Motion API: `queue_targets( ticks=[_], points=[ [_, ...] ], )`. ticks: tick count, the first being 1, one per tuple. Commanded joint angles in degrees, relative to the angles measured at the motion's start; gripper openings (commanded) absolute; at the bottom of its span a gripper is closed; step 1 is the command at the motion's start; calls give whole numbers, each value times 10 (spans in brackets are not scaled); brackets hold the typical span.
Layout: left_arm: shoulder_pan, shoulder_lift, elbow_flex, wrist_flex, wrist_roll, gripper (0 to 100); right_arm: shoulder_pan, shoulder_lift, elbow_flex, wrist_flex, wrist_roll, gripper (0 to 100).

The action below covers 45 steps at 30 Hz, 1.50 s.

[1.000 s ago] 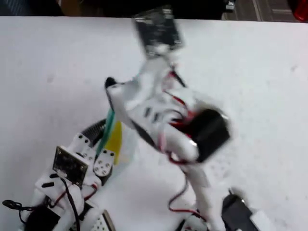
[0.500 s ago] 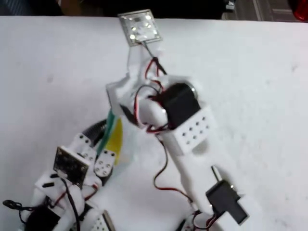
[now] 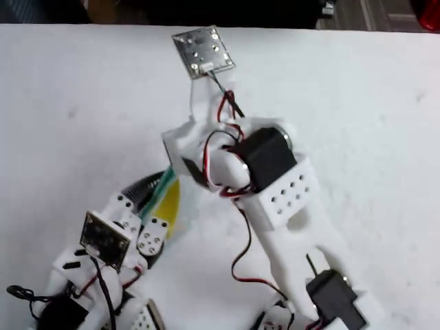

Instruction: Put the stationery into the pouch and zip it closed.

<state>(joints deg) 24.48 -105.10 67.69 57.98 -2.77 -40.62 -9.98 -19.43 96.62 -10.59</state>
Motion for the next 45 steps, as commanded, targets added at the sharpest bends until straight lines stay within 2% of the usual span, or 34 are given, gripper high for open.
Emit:
queue_targets(
  ticks=[1,6,12,17,22,25,28,31,35,37,41,45],
  points=[
    [-2,3,7,-11,-7,21,-7,1,44,22,18,348],
    [2,3,-5,-7,-7,21,-9,3,74,20,19,333],
    [3,3,-5,-7,-7,21,-7,32,71,19,81,162],
    [3,3,-5,-7,-7,21,-6,96,40,19,81,129],
    [3,3,-6,-11,-7,26,3,120,-14,19,81,9],
    [-1,3,-42,16,-6,120,11,123,-62,18,81,17],
    [-2,3,-110,106,-2,258,15,124,-133,14,84,17],
    [-4,3,-140,135,-6,260,15,124,-191,-20,85,16],
    [-41,3,-147,129,-7,260,15,124,-217,-93,127,16],
    [-84,3,-164,128,-7,260,24,124,-215,-114,139,16],
    [-167,3,-200,128,-3,260,71,120,-184,-115,134,16],
    [-198,3,-200,122,-2,260,138,118,-151,-114,134,16]
  ],
)
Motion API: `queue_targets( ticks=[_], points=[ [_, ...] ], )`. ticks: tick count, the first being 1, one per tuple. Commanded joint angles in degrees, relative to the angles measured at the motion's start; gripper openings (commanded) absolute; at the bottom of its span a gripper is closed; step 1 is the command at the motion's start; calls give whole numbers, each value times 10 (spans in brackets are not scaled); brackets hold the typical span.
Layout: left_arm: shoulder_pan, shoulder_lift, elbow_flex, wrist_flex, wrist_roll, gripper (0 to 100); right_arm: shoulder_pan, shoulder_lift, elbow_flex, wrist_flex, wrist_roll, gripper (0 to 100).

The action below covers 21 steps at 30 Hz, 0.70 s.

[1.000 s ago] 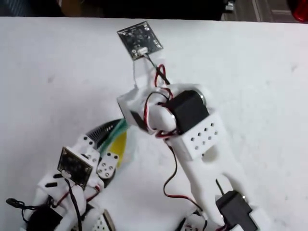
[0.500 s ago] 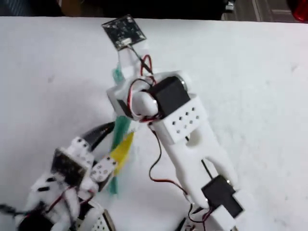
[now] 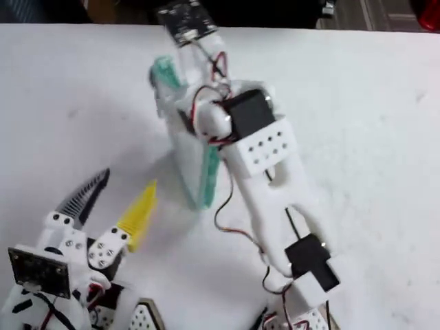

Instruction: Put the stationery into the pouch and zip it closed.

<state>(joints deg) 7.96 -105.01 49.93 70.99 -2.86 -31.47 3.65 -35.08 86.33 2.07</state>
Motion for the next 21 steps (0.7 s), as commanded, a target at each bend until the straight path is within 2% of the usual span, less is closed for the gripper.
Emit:
queue_targets(
  ticks=[1,6,12,17,21],
  points=[
    [-35,2,-13,-16,-1,260,65,-18,15,-6,7,16],
    [-35,2,71,-88,-1,260,155,-17,116,-1,11,16],
    [-35,2,149,-160,-1,260,271,-17,274,-78,11,16],
    [-35,2,190,-195,0,260,284,-18,454,-142,10,16],
    [-35,2,211,-212,25,260,284,-18,567,-250,7,16]
  ],
)
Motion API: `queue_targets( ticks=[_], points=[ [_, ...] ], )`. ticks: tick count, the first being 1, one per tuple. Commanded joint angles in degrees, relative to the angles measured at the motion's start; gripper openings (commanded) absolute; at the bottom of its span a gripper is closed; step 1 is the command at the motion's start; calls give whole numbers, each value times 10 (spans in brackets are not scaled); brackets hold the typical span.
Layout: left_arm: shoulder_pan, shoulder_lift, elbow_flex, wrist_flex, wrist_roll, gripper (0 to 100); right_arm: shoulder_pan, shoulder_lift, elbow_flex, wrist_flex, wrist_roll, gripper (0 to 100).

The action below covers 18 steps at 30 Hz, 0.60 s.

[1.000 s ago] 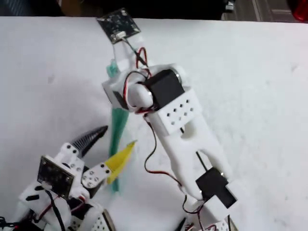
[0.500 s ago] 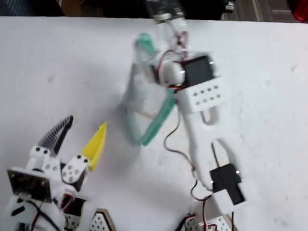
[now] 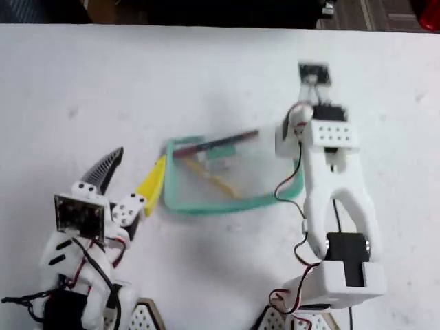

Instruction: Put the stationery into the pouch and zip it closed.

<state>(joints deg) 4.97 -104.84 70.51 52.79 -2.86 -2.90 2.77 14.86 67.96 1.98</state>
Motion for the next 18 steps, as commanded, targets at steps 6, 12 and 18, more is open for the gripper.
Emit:
queue_targets(
  ticks=[6,12,18],
  points=[
    [-5,0,7,-29,39,260,-9,-9,176,-188,7,16],
    [-5,0,8,-29,40,260,-68,-9,188,-196,7,16],
    [-5,0,8,-25,37,260,-72,-6,188,-240,7,16]
  ],
)
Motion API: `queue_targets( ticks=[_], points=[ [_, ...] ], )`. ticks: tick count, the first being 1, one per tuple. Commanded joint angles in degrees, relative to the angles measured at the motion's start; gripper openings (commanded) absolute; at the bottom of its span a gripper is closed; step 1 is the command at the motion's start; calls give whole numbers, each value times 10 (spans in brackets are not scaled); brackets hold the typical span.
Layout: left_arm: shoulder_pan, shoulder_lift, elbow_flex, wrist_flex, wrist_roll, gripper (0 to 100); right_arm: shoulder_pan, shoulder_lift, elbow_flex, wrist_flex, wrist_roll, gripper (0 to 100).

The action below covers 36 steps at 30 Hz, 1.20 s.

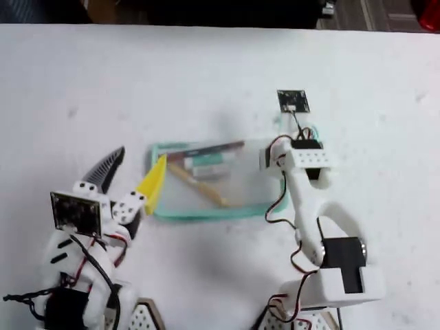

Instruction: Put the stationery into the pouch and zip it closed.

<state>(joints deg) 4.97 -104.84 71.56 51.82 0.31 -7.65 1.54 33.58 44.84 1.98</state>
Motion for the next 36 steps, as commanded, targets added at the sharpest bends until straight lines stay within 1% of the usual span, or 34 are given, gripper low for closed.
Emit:
queue_targets(
  ticks=[1,6,8,13,15,16,18,22,23,25,27,28,32,34,36],
  points=[
    [-5,0,-3,-16,5,260,-24,7,2,-7,7,16],
    [-5,0,-3,-16,5,260,-24,5,2,0,7,19],
    [-5,0,-3,-16,4,260,-23,4,1,6,7,41],
    [-5,0,-3,-15,7,260,-23,-6,-14,70,12,254],
    [-5,0,-3,-15,7,259,-23,-7,-13,73,13,279],
    [-5,1,-3,-15,7,253,-23,-8,-13,76,13,279],
    [-5,1,-3,-15,7,208,-23,-10,-14,87,13,257],
    [-5,1,-3,-18,4,35,-22,-10,-16,102,13,141],
    [-5,1,-3,-18,4,12,-20,-10,-15,102,13,123],
    [-5,1,-3,-18,4,45,-12,-10,-16,104,13,104],
    [-5,1,-3,-18,4,33,3,-14,-20,125,13,93],
    [-5,1,-4,-19,4,20,12,-23,-33,149,13,89],
    [-6,1,-17,-29,3,22,72,-108,-122,309,13,77],
    [-6,2,-40,-33,-22,22,97,-159,-161,360,13,77],
    [-6,3,-78,-26,-66,22,111,-211,-192,391,13,80]
  ],
)
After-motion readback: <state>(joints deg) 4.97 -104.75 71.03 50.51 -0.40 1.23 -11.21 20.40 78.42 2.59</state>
